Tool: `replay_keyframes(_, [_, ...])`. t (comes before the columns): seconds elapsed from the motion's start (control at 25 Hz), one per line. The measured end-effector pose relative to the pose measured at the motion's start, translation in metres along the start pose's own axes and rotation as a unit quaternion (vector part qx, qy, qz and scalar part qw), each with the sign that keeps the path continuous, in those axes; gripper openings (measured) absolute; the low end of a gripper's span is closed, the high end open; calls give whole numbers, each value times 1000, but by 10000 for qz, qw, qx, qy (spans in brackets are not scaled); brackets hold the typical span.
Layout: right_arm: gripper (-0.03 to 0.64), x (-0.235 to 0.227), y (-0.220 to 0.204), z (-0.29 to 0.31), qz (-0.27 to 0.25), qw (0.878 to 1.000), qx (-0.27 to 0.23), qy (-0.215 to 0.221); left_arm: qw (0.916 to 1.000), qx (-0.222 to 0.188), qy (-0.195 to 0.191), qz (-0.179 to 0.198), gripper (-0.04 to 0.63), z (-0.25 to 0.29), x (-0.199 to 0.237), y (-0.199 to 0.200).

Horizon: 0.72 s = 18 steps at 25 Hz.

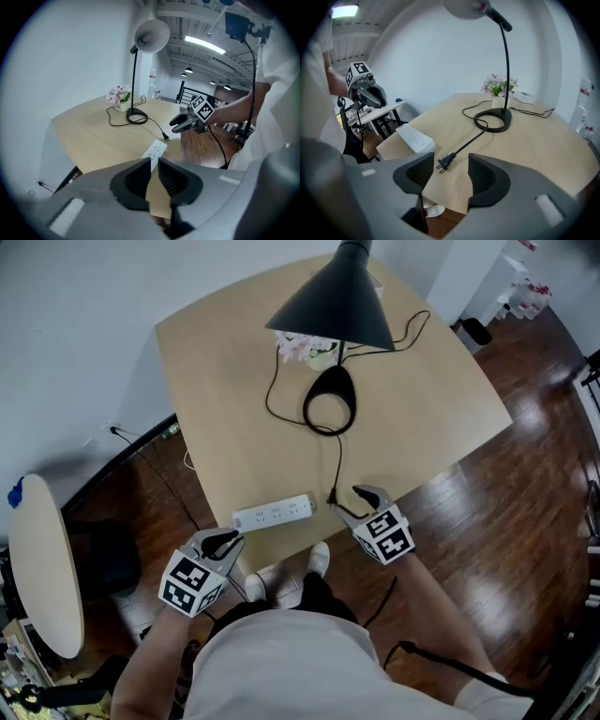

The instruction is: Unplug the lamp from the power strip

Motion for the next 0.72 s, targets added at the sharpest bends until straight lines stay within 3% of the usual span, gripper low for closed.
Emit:
replay_keyframes(0.32, [235, 73, 4, -55, 67, 9984, -379, -410, 9980, -569, -154, 244, 51, -62, -17, -34])
replay_keyframes(0.72, [235, 247, 8, -136, 448, 9907, -764, -1028, 9881, -1436, -518, 206, 49, -184, -38, -140])
Point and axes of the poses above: the fingertips, and each gripper's own axes: z forward along the fingers, x to its left, y out of its top, the point moved 3 cm from there along -z, backward along the fingers, and after that the axes turned 6 degrees about -y, right-handed, at the moved point
